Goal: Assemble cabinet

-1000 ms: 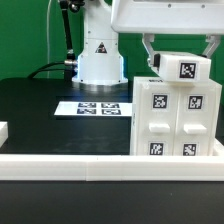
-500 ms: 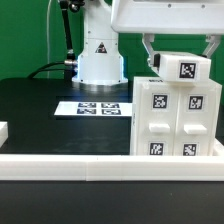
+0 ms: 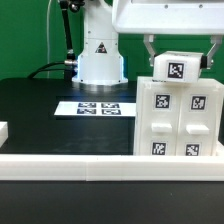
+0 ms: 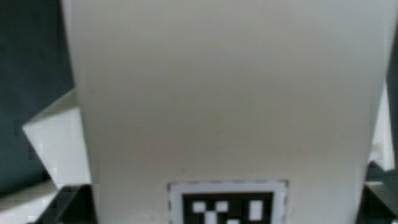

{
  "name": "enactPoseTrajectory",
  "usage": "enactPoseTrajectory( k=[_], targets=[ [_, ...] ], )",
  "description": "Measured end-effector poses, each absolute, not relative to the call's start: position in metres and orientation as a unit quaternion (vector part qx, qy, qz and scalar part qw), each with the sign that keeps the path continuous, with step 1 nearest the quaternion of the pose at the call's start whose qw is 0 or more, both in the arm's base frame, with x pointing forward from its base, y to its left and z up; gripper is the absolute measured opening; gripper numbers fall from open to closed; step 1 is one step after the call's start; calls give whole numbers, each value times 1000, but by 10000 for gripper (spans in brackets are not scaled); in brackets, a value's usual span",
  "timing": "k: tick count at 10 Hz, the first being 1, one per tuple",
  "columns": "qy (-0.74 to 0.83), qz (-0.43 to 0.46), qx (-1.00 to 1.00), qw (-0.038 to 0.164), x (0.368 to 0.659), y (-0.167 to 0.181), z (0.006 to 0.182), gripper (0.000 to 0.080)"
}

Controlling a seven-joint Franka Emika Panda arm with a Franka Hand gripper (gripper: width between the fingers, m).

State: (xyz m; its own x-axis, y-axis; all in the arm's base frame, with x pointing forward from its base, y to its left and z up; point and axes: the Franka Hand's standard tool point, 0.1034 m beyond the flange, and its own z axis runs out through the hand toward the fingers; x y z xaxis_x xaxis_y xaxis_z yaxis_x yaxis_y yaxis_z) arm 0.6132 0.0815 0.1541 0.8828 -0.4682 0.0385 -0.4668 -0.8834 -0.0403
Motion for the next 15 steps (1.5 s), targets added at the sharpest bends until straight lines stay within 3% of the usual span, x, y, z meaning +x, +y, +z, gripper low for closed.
enactPoseTrajectory(
  k=[10,15],
  targets=[
    [725,3,-686,62,617,88,153,563],
    [826,39,-556,81,616,102,151,554]
  ],
)
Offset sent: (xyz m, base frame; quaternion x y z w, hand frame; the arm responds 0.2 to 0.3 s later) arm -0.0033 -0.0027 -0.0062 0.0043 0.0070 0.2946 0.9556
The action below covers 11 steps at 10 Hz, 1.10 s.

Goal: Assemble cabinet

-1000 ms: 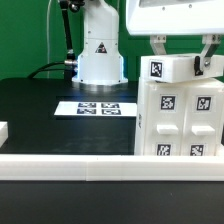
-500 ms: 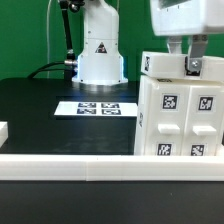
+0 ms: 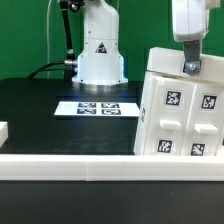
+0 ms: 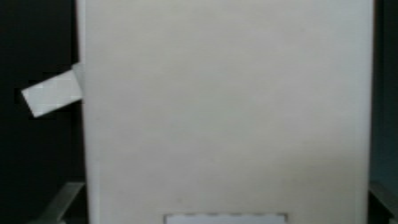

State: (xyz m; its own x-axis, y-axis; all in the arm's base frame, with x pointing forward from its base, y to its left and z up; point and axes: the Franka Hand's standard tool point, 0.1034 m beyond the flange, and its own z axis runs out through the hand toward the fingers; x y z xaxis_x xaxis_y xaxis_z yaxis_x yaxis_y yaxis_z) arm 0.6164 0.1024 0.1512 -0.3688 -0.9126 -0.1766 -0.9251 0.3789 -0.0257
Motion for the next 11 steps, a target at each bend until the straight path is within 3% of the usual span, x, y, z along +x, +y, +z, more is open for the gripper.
enactPoseTrajectory(
  k=[2,3,4,5,8,11],
  targets=[
    [826,44,-556,86,616,106,152,553],
    [817,43,-569,87,617,106,152,713],
    [812,42,-575,90,617,106,154,713],
    [807,40,-581,94,619,107,160,782],
    [803,41,-584,113,622,110,177,797],
    [805,44,-581,115,622,111,177,797]
  ],
)
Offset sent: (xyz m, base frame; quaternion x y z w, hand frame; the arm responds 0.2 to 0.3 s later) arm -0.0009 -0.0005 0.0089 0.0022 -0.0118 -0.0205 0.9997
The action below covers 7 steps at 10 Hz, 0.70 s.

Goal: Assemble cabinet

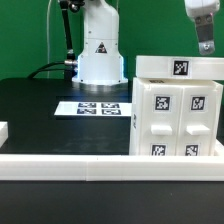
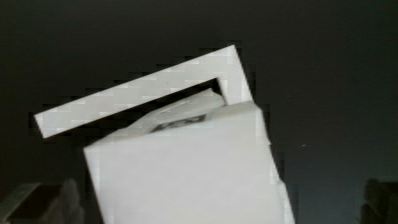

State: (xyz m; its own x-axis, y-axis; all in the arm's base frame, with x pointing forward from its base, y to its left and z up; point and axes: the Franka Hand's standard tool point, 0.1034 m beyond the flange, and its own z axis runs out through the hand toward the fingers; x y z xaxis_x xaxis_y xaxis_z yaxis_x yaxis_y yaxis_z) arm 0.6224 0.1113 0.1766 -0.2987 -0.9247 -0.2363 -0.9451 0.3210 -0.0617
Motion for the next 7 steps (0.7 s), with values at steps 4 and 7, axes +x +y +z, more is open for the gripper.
enactPoseTrajectory(
  k=[4,7],
  targets=[
    [712,52,-692,106,625,105,183,797],
    [600,34,-791,112,625,106,182,797]
  ],
)
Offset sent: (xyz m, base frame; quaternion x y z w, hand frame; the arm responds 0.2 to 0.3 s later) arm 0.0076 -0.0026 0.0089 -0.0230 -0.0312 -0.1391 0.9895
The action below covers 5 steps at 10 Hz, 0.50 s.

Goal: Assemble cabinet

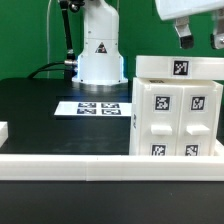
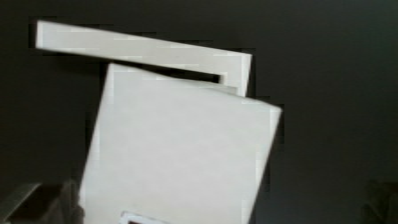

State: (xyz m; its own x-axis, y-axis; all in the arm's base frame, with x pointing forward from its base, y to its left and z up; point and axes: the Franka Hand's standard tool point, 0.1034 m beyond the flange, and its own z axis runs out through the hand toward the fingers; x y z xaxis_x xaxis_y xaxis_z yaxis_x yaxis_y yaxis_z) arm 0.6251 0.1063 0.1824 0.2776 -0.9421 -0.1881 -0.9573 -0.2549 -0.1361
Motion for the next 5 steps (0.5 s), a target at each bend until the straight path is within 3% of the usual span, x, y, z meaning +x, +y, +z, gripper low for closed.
enactPoseTrajectory(
  k=[3,5],
  targets=[
    [479,18,-870,115,625,105,182,797],
    [330,10,-939,100,625,101,184,797]
  ],
)
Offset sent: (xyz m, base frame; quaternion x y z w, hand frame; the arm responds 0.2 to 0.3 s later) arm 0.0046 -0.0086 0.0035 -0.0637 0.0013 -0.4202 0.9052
